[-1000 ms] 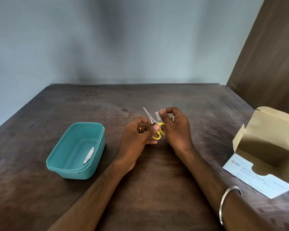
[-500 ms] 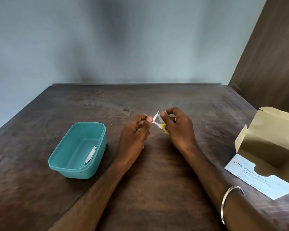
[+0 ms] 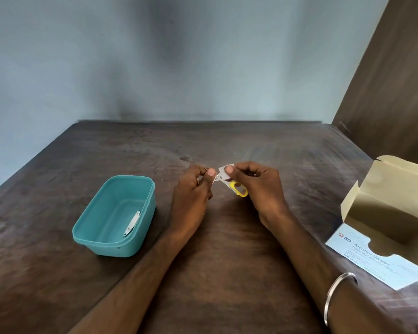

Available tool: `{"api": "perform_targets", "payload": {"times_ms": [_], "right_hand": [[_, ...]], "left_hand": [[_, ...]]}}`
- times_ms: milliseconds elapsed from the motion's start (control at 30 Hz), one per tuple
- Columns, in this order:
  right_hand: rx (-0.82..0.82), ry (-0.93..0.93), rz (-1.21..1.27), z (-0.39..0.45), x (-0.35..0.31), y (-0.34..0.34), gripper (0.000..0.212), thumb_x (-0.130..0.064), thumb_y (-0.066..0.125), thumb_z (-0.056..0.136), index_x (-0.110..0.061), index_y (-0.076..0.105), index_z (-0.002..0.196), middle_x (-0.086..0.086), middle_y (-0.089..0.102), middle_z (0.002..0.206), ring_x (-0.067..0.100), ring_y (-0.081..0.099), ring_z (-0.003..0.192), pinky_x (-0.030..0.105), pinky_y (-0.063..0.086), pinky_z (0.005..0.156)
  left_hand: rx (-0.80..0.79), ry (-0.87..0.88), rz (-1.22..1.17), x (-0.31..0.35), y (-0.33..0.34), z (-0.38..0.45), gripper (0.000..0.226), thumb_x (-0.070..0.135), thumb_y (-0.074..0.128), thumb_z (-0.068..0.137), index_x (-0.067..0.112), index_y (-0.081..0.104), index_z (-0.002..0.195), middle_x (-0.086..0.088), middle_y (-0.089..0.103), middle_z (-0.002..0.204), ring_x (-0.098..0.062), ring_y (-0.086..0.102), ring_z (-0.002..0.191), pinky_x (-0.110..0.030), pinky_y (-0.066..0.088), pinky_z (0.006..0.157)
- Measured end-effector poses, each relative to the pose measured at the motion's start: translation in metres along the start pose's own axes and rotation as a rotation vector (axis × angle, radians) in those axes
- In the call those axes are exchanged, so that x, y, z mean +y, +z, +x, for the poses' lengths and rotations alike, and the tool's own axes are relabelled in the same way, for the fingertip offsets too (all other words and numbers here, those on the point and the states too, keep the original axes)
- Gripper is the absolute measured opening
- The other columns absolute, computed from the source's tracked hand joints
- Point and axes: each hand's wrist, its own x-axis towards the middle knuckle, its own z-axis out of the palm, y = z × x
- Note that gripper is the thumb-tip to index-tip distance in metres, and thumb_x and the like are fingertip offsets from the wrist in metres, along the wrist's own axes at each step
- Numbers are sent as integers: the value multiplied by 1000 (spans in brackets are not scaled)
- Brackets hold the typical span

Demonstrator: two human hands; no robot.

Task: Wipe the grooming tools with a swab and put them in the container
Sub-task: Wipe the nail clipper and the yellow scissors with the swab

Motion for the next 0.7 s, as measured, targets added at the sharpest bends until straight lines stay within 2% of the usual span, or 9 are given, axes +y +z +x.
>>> {"api": "perform_targets", "payload": {"times_ms": [100,167,267,367,467,600,700], "right_hand": [[-59,1,11,-4,-3,1,10,-13,77,84,-6,80,91,0,77,79,1,64,65,14,48,59],[-99,19,8,-4,-4,0,10,-16,75,86,-8,80,91,0,78,80,-1,63,66,13,47,60],[-154,84,33,-3,-6,-3,15,-13,67,90,-11,81,94,7,79,92,10,65,80,22,48,70],[-175,129,45,0,-6,-6,22,-4,59,86,-12,80,89,10,78,93,14,64,81,26,46,72],[-192,127,56,0,-3,-7,14,-5,71,83,-13,81,88,17,77,99,22,62,87,32,44,79],[-189,112,20,-2,-5,-7,10,-14,81,78,-13,81,88,21,75,98,20,54,78,29,42,70],[-202,106,10,-3,-6,-5,12,-17,82,77,-11,81,88,22,75,95,23,56,78,34,42,71]], "left_hand": [[-2,3,10,1,0,0,24,41,52,99,22,60,86,11,47,47,-3,39,42,-30,33,51],[0,6,14,2,0,0,25,42,52,99,23,58,84,10,48,48,-3,40,42,-31,34,51],[13,6,8,2,-1,0,27,45,51,98,23,58,84,8,49,51,-5,41,44,-32,35,52],[12,10,4,1,-2,0,28,45,51,98,22,57,83,8,50,51,-6,41,44,-35,35,53],[3,14,14,1,-2,-1,28,45,50,98,24,56,82,9,50,51,-5,41,44,-34,35,53],[-3,22,2,3,-2,-1,25,38,52,99,21,56,81,8,50,51,-2,40,42,-29,34,50],[-17,38,13,5,-2,-3,24,34,52,100,21,56,80,6,52,53,-2,42,42,-26,34,49]]}}
